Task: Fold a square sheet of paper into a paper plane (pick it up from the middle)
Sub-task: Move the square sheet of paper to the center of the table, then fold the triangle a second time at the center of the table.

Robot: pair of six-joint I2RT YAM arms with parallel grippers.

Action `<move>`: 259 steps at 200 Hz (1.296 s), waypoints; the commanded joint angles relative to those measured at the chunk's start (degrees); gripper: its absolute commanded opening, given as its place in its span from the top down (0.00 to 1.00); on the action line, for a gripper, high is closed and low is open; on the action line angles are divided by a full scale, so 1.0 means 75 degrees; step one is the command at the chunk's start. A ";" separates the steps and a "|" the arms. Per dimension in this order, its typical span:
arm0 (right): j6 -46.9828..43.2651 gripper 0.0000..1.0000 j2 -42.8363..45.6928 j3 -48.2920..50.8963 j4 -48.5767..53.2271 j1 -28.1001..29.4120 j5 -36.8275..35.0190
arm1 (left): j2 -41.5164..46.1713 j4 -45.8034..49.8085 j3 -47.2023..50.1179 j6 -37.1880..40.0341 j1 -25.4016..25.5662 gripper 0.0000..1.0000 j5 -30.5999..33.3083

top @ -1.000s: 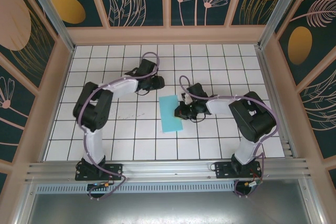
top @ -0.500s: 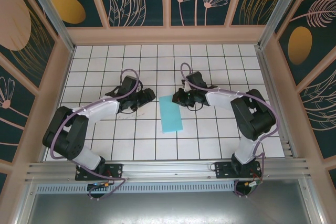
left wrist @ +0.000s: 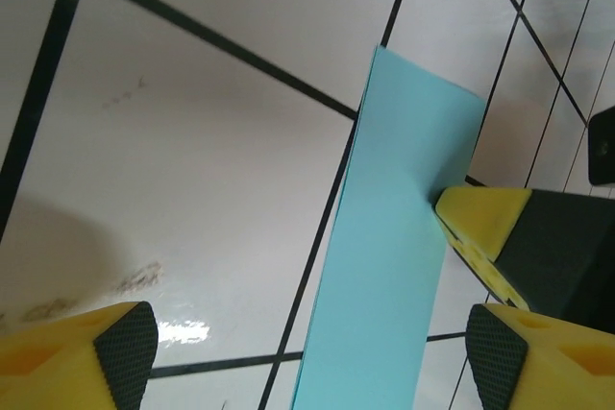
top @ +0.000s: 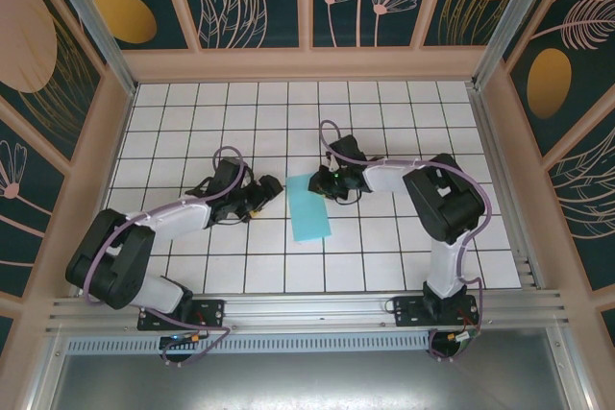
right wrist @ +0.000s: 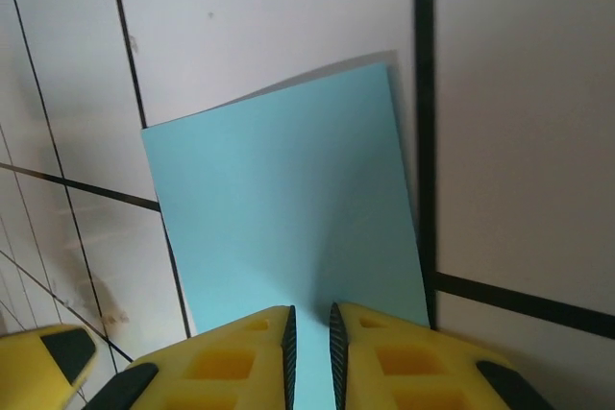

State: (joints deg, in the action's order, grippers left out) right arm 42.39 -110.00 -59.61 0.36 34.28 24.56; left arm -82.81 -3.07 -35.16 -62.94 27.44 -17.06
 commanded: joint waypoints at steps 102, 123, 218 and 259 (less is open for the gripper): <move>0.1774 0.84 -0.0442 0.0318 -0.0430 -0.0282 -0.0734 | 0.0347 -0.0602 0.0763 -0.1347 0.0873 0.33 -0.0555; 0.1813 0.84 -0.0513 0.0436 -0.0535 -0.0340 -0.0594 | 0.0166 -0.0580 0.0672 -0.1352 0.0960 0.38 -0.0573; 0.1722 0.85 -0.0505 0.0598 -0.0656 -0.0346 -0.0418 | -0.0361 -0.1406 0.0413 -0.1231 0.1016 0.48 -0.0988; 0.1545 0.85 -0.0233 0.0716 -0.1081 -0.0352 -0.0225 | -0.0534 -0.2471 0.0597 -0.1064 0.1014 0.48 -0.1392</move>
State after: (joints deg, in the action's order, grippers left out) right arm 55.44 -111.46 -57.06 -9.39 32.34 24.36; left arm -85.56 -14.57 -30.76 -71.88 34.63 -24.88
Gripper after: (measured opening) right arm 0.147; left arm 0.515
